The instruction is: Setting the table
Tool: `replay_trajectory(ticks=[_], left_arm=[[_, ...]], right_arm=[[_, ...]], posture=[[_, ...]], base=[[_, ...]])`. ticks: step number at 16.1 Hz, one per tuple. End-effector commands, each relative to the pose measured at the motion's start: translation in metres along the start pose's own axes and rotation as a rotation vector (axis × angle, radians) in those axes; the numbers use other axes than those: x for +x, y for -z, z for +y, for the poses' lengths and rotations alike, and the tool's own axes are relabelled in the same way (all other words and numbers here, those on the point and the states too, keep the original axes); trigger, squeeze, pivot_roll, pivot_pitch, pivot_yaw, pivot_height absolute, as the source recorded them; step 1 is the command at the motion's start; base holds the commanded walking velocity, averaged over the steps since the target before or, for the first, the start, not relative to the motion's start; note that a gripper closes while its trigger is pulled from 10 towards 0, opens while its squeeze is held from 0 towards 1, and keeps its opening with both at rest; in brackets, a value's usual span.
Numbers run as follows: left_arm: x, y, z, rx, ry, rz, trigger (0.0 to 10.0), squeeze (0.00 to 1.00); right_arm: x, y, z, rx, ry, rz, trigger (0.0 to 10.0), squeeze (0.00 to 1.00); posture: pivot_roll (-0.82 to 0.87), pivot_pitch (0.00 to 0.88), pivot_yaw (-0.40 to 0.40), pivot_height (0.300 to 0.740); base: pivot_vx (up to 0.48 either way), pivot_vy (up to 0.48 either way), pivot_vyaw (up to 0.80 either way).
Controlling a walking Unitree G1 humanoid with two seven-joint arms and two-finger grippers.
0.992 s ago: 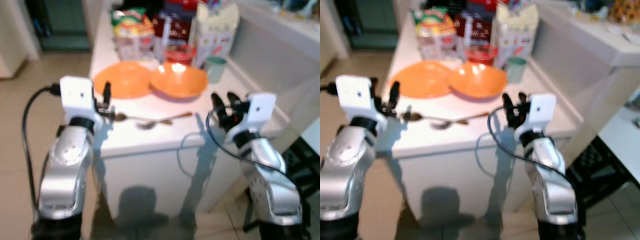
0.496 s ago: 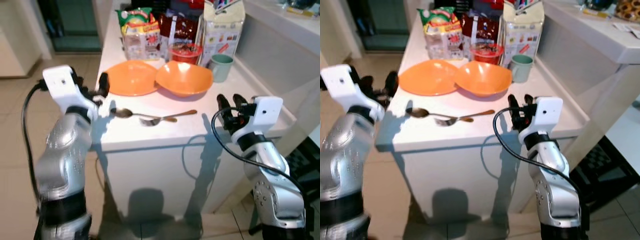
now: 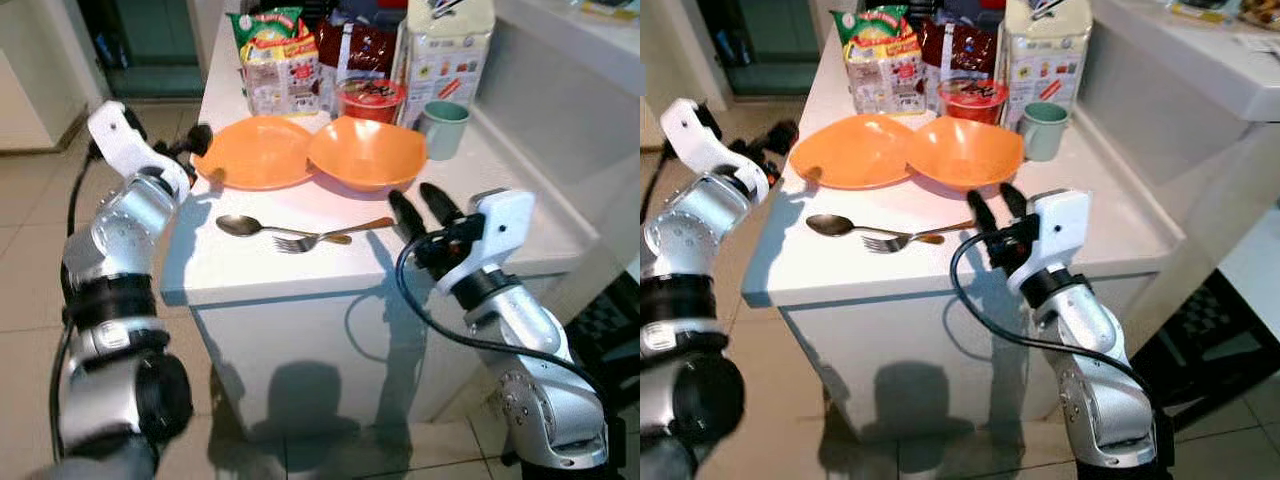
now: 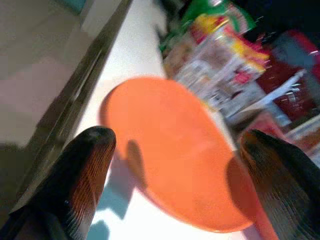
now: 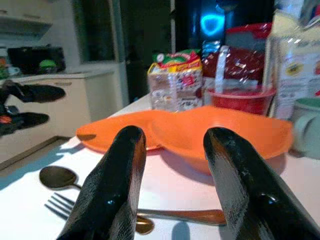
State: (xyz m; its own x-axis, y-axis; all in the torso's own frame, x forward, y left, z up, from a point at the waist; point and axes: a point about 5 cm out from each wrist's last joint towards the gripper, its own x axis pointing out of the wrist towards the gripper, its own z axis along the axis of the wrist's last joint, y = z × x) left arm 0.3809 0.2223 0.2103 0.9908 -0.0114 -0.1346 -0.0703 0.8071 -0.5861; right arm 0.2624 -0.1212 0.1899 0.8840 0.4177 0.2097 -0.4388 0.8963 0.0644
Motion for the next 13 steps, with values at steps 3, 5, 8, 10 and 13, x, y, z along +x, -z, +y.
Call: replay_trajectory(ticks=[3, 5, 8, 10, 13], left_arm=[[0.011, -0.001, 0.007, -0.089, -0.041, 0.058, 10.0, 0.0], [0.014, 0.001, 0.008, -0.136, -0.041, 0.08, 10.0, 0.0], [0.017, 0.008, 0.011, -0.157, -0.065, 0.114, 10.0, 0.0], [0.018, 0.01, 0.01, -0.202, -0.046, 0.124, 10.0, 0.0], [0.021, 0.009, 0.009, -0.231, -0.019, 0.106, 10.0, 0.0]], right_arm=[[-0.005, -0.002, 0.004, 0.008, -0.026, 0.015, 10.0, 0.0], [-0.006, -0.002, 0.009, 0.017, -0.059, 0.028, 10.0, 0.0], [-0.005, -0.002, 0.01, 0.012, -0.082, 0.042, 10.0, 0.0], [-0.005, -0.004, 0.01, 0.013, -0.087, 0.045, 10.0, 0.0], [-0.006, -0.004, 0.013, 0.019, -0.109, 0.057, 10.0, 0.0]], posture=[[0.03, 0.042, 0.005, 0.74], [0.03, 0.061, 0.002, 0.74], [0.02, 0.081, -0.005, 0.74], [0.01, 0.093, -0.01, 0.74], [0.0, 0.106, -0.02, 0.74]], base=[[0.0, 0.0, 0.0], [0.0, 0.0, 0.0], [0.0, 0.0, 0.0], [0.0, 0.0, 0.0], [0.0, 0.0, 0.0]])
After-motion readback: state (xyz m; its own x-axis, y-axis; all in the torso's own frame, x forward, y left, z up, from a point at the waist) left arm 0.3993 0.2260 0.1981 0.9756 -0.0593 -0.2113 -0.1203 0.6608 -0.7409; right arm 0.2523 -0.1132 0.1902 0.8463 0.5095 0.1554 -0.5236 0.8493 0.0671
